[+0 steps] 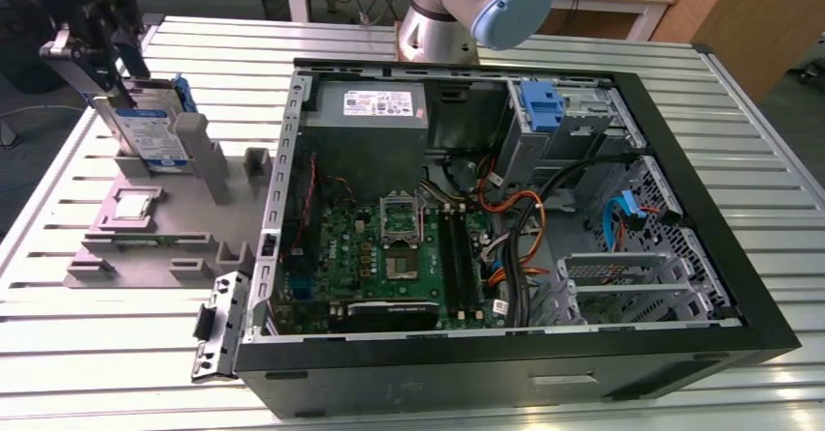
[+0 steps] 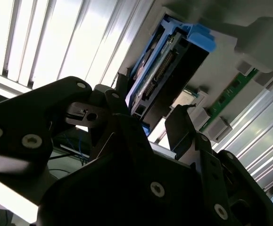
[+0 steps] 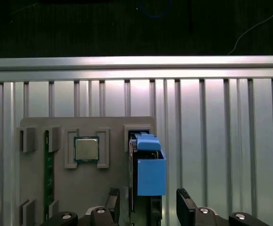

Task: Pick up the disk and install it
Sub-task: 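Pick up the disk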

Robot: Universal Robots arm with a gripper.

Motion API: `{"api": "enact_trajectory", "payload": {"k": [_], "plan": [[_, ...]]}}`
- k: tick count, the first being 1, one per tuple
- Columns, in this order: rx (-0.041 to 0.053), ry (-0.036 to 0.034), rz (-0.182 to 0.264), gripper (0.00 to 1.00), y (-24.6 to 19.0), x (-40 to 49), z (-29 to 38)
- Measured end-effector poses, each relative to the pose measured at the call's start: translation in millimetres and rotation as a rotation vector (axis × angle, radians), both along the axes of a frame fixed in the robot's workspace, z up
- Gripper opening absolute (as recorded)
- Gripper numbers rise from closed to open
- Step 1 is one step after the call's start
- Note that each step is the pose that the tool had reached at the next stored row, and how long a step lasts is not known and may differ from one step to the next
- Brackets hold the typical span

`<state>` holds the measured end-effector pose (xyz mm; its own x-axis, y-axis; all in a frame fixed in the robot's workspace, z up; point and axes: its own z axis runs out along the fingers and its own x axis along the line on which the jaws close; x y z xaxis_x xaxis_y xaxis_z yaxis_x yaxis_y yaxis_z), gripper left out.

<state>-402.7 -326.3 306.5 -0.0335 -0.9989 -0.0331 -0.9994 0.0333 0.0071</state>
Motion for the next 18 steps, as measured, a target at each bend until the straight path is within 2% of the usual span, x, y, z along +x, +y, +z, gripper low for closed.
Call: {"api": "enact_trajectory", "payload": {"k": [6, 18], "plan": [[0.0000, 0.0008, 0.001, 0.59, 0.0, 0.0, -2.4], [0.0001, 0.0004, 0.031, 0.59, 0.0, 0.1, -4.4]]}}
